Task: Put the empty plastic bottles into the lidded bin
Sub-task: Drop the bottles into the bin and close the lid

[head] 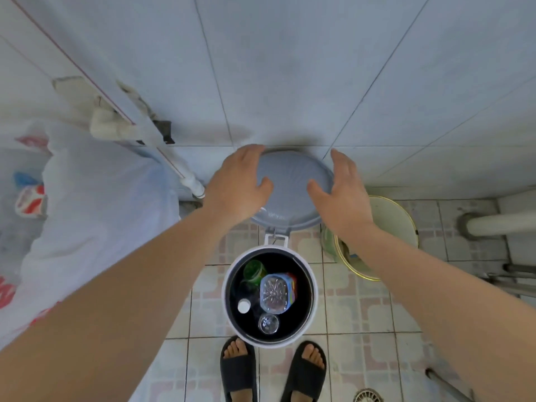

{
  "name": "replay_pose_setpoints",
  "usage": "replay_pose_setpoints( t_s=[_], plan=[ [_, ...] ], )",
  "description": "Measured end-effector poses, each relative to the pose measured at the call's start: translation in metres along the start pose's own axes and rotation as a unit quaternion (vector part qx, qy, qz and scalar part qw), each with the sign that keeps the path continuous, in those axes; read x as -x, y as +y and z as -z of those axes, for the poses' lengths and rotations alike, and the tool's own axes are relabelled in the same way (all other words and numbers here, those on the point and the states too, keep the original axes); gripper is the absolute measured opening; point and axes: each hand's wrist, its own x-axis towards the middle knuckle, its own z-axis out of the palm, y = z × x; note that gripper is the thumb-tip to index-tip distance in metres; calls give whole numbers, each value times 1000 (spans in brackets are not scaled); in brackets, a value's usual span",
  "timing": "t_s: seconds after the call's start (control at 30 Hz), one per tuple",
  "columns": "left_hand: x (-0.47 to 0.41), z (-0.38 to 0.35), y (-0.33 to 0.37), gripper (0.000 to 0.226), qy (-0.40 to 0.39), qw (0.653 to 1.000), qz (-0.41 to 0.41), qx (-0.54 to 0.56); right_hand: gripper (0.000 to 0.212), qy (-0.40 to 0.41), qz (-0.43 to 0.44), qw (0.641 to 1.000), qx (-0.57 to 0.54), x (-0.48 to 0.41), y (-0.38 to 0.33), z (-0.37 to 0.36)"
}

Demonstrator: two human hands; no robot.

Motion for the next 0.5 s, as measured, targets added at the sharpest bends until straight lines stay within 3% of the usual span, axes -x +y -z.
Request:
replay_pose_setpoints(
  t_s=[0.3, 0.5],
  plan=[
    [-35, -23, -4, 69, -91, 994, 36, -56, 73, -66, -27, 990, 120, -27, 11, -20],
    [-17, -32, -7, 71, -68, 996, 23, -51, 72, -43, -10, 989, 145, -15, 22, -26]
  ],
)
